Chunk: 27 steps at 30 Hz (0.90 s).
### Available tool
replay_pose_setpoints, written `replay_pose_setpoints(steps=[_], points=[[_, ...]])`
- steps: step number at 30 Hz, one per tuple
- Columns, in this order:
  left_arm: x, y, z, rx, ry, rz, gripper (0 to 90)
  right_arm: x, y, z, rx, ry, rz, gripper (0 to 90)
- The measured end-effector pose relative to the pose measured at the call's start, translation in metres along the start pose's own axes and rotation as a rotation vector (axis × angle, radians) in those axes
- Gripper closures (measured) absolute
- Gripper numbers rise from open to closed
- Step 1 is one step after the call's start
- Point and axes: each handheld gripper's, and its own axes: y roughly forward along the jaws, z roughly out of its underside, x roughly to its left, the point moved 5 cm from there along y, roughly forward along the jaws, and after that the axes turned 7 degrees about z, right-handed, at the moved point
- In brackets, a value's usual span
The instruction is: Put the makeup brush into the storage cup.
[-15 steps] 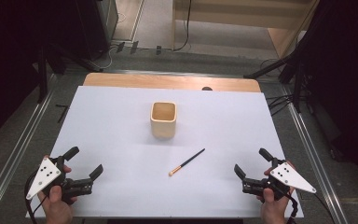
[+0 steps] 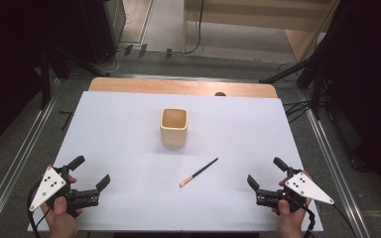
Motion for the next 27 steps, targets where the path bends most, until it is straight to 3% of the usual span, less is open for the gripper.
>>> replay_pose_setpoints(steps=[12, 14, 18, 27], points=[[0.002, -0.001, 0.001, -0.001, -0.003, -0.018, 0.0, 0.006, 0.009, -0.009, 0.010, 0.004, -0.034, 0.0], [0.000, -0.001, 0.000, 0.002, 0.013, -0.028, 0.0, 0.007, 0.011, -0.012, 0.010, 0.010, -0.036, 0.0], [-0.003, 0.000, 0.001, 0.014, 0.029, -0.021, 0.0, 0.006, 0.015, -0.018, 0.012, 0.008, -0.044, 0.0], [-0.003, 0.001, 0.002, 0.019, 0.021, -0.016, 0.0, 0.014, 0.028, -0.030, 0.021, -0.003, -0.068, 0.0]])
